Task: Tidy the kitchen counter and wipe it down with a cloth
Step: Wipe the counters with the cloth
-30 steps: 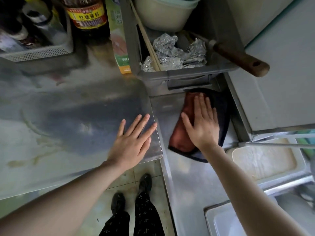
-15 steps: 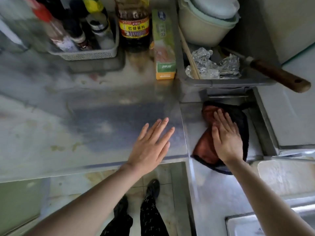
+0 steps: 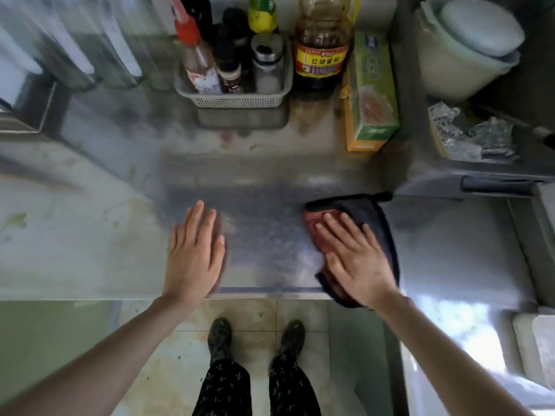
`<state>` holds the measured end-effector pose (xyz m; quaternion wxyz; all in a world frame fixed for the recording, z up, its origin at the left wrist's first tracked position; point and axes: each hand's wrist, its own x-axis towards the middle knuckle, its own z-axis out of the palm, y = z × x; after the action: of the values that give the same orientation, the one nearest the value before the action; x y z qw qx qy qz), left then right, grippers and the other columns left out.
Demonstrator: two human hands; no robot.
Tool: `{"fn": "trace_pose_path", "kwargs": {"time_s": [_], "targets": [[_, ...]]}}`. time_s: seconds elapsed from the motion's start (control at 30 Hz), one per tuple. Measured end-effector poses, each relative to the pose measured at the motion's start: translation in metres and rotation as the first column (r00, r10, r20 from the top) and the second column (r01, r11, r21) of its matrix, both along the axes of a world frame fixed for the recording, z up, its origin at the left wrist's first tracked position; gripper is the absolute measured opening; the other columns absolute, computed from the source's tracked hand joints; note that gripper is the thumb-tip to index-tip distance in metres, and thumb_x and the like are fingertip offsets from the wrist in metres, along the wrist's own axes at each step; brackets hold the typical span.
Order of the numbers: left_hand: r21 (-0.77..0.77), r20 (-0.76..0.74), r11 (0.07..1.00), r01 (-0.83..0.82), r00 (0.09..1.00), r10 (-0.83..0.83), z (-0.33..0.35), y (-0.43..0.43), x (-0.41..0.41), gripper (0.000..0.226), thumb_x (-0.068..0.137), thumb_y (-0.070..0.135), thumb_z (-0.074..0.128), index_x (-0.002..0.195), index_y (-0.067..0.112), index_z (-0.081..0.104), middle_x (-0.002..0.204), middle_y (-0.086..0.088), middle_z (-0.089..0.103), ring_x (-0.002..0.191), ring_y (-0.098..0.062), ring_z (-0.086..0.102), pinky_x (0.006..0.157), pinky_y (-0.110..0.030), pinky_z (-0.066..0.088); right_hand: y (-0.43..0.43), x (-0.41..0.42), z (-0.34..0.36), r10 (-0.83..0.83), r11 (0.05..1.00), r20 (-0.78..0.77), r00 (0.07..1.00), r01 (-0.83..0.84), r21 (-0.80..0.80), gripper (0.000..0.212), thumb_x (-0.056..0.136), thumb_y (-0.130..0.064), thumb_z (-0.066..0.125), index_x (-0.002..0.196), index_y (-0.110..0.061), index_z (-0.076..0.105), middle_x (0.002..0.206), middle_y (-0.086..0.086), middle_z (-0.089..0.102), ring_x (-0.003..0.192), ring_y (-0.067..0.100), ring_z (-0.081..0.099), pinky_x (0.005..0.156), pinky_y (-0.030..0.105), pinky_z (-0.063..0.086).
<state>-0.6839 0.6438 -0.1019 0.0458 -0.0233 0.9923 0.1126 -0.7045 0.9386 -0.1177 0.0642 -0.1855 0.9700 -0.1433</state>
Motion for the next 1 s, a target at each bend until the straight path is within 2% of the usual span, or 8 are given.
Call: {"fn": "trace_pose_path", "kwargs": {"time_s": [0.17,0.23,0.37,0.43,0.67,0.8,0.9,1.0], "targets": [[-0.086,0.064,0.992,0.090,0.994,-0.084,-0.001,-0.052,0.012,0.060,0.094,0.047,0.021,0.139,0.010,0.037,0.150,-0.013,0.031,0.137,-0.030,0.030,0.108,-0.049,0.020,-0.026,-0.020,0.001,-0.622,0.783,0.043,0.782,0.621,0.044,0.062,0.089,-0.043,0.013,0.149,-0.027,0.019,0.159,0.001,0.011,0.146,0.022,0.006,0.116,0.046,0.005],[-0.098,0.094,0.987,0.126,0.989,-0.117,-0.002,-0.060,0.012,0.070,0.093,0.056,0.015,0.140,0.009,0.037,0.150,-0.013,0.031,0.137,-0.028,0.029,0.109,-0.047,0.018,-0.067,-0.014,0.003,-0.683,0.729,0.094,0.725,0.685,0.012,0.064,0.089,-0.043,0.012,0.149,-0.024,0.016,0.159,0.002,0.009,0.146,0.024,0.004,0.116,0.047,0.004],[-0.101,0.096,0.981,0.168,0.983,-0.158,-0.004,-0.063,0.011,0.076,0.091,0.062,0.019,0.139,0.008,0.039,0.149,-0.013,0.033,0.137,-0.027,0.030,0.108,-0.043,0.016,-0.110,0.018,0.001,-0.205,0.976,0.060,0.977,0.200,0.080,0.058,0.092,-0.041,0.020,0.148,-0.026,0.021,0.156,-0.004,0.015,0.145,0.021,0.011,0.115,0.042,0.007],[-0.096,0.085,0.982,0.163,0.984,-0.155,-0.004,-0.064,0.011,0.075,0.091,0.062,0.020,0.138,0.009,0.041,0.148,-0.012,0.035,0.136,-0.027,0.032,0.108,-0.045,0.017,-0.089,0.006,-0.002,-0.019,0.993,0.025,1.000,0.016,0.116,0.057,0.092,-0.041,0.024,0.147,-0.029,0.018,0.155,-0.007,0.015,0.144,0.018,0.014,0.114,0.043,0.010],[-0.064,0.089,0.986,0.156,0.985,-0.150,-0.008,-0.066,0.011,0.072,0.091,0.061,0.018,0.140,0.011,0.037,0.150,-0.010,0.032,0.138,-0.026,0.029,0.109,-0.050,0.019,-0.108,-0.031,0.003,-0.678,0.735,0.075,0.731,0.675,0.072,0.065,0.087,-0.046,0.017,0.149,-0.026,0.016,0.159,0.002,0.009,0.146,0.025,0.004,0.116,0.050,0.004],[-0.043,0.079,0.986,0.162,0.984,-0.158,-0.008,-0.067,0.012,0.069,0.089,0.057,0.029,0.141,0.012,0.035,0.151,-0.010,0.031,0.138,-0.026,0.030,0.109,-0.050,0.018,-0.170,0.015,0.003,-0.292,0.955,0.049,0.955,0.289,0.069,0.060,0.090,-0.045,0.029,0.147,-0.028,0.026,0.156,-0.002,0.020,0.145,0.024,0.014,0.113,0.049,0.013],[-0.042,0.075,0.985,0.165,0.984,-0.162,-0.010,-0.068,0.012,0.068,0.089,0.055,0.031,0.141,0.012,0.034,0.151,-0.010,0.031,0.138,-0.026,0.029,0.110,-0.049,0.017,-0.153,0.018,0.002,0.030,0.992,0.031,0.999,-0.034,0.123,0.057,0.092,-0.049,0.031,0.145,-0.030,0.027,0.154,-0.005,0.022,0.144,0.020,0.016,0.113,0.050,0.020],[-0.045,0.079,0.985,0.165,0.984,-0.161,-0.013,-0.069,0.013,0.069,0.090,0.057,0.027,0.143,0.014,0.031,0.152,-0.010,0.028,0.140,-0.025,0.026,0.111,-0.048,0.013,-0.125,-0.022,0.001,-0.168,0.974,0.039,0.985,0.160,0.163,0.061,0.090,-0.052,0.022,0.147,-0.032,0.019,0.157,-0.005,0.015,0.145,0.021,0.010,0.115,0.049,0.013]]}}
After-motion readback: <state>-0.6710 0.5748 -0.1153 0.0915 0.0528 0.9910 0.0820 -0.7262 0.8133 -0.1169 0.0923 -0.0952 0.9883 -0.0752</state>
